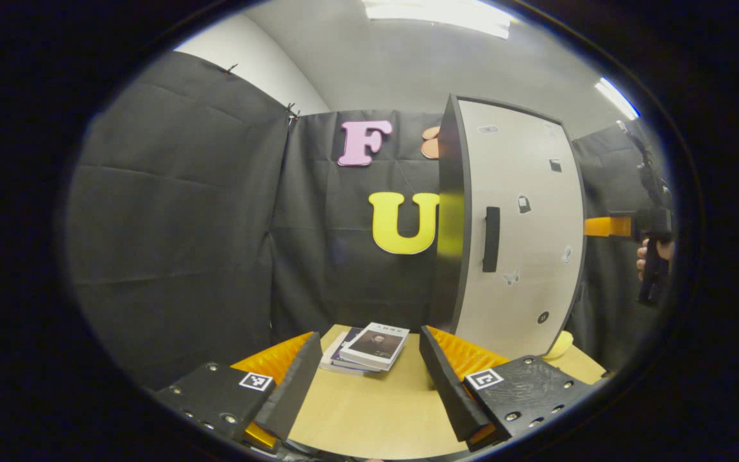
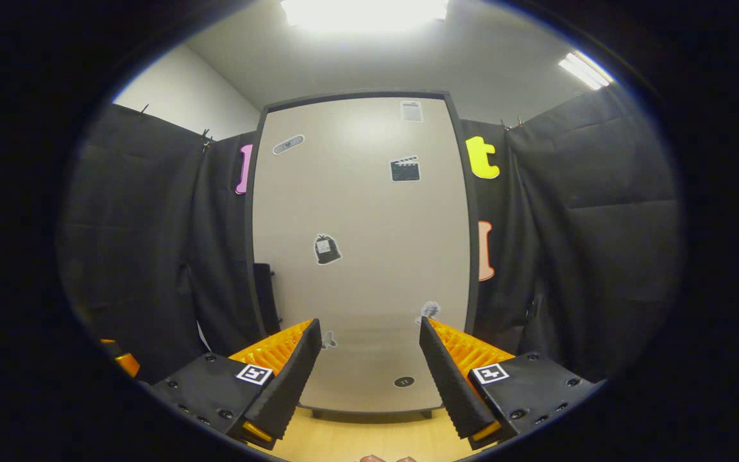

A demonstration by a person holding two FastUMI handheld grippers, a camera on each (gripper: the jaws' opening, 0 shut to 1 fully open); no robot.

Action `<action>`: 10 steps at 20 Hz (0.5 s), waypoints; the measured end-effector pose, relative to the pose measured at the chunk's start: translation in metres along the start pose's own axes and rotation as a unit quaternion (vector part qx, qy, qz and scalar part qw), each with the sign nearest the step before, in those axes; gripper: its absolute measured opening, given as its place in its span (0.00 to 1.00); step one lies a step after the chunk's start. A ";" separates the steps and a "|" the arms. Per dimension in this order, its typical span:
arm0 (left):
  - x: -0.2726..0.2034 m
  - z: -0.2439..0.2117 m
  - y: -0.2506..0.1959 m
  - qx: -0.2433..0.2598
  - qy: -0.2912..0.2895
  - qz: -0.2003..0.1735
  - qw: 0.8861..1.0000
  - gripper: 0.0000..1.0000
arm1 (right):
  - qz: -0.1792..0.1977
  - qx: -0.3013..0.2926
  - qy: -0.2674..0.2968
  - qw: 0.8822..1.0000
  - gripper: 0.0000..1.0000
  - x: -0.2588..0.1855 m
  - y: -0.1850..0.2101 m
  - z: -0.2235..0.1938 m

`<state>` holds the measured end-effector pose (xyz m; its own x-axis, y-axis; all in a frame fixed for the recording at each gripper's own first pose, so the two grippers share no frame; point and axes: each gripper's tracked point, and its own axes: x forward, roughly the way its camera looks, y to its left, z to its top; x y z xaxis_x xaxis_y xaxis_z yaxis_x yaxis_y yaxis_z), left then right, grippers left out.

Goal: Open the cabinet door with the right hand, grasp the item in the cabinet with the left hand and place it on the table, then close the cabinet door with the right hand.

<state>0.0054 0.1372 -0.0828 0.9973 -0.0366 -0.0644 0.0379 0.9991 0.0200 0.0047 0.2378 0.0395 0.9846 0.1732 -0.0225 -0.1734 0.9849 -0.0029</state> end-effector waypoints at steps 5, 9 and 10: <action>0.006 -0.015 0.014 -0.018 0.011 -0.004 1.000 0.93 | 0.035 0.032 0.011 0.999 0.97 0.028 0.050 0.006; 0.012 -0.027 0.030 -0.013 0.023 0.002 1.000 0.93 | 0.041 0.025 0.002 0.999 0.94 0.050 0.077 0.013; 0.012 -0.029 0.031 -0.014 0.024 0.002 1.000 0.93 | 0.045 0.025 0.002 0.999 0.97 0.055 0.085 0.012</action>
<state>0.0163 0.1683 -0.1117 0.9931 -0.0321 -0.1128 0.0314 0.9995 -0.0083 0.0446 0.3315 0.0504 0.9651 0.2607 -0.0235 -0.2593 0.9645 0.0490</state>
